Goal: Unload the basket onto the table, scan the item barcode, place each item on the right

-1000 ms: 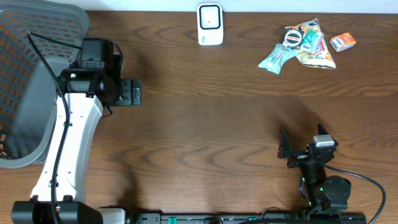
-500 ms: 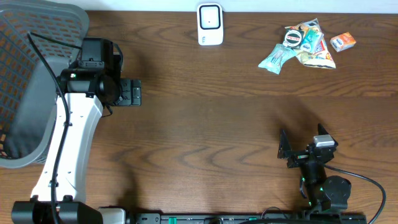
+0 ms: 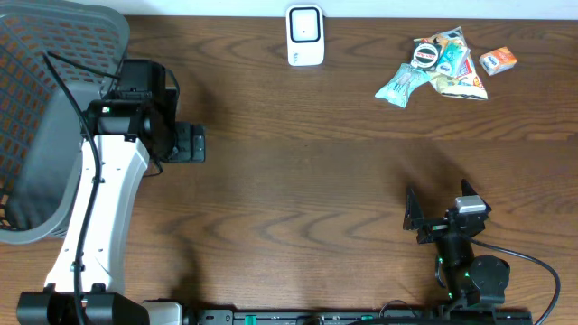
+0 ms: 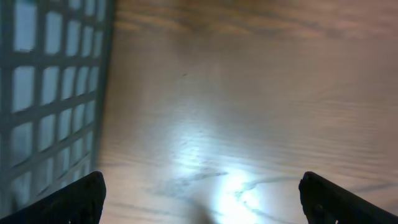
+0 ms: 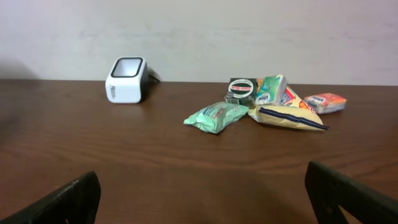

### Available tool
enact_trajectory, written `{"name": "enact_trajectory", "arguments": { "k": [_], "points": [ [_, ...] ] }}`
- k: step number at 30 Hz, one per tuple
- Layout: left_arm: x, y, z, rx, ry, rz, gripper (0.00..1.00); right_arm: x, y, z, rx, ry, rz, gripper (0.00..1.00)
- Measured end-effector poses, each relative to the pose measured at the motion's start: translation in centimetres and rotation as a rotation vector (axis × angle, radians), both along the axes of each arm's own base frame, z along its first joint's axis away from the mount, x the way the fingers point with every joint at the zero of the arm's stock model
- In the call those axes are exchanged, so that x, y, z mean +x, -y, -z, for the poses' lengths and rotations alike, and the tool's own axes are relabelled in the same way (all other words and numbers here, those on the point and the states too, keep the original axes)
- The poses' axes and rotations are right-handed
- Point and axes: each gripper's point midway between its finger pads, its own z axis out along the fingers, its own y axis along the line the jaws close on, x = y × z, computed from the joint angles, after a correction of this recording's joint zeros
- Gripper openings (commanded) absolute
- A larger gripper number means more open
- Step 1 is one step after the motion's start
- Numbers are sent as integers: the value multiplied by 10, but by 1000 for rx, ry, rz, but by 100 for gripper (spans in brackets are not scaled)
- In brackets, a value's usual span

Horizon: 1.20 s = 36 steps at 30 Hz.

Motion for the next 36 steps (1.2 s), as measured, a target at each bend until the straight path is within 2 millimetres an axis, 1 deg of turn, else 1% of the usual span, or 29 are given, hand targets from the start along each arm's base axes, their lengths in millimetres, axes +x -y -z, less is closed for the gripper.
{"name": "enact_trajectory", "arguments": {
  "k": [3,5,9,11,17,27,36],
  "points": [
    [8,9,4,-52,32,11,98,0,0,0,0,0,2,99],
    [7,14,14,-73,30,18,98,0,0,0,0,0,2,99],
    [-6,19,40,-90,24,44,98,0,0,0,0,0,3,99],
    [-15,20,49,-91,40,54,97,0,1,0,0,0,3,99],
    [-36,20,63,-83,178,94,98,0,1,0,0,1,6,99],
    [-63,20,68,-79,432,121,98,0,1,0,-1,2,9,99],
    [-76,22,55,-85,636,136,98,0,1,0,-1,2,9,99]
  ]
}}
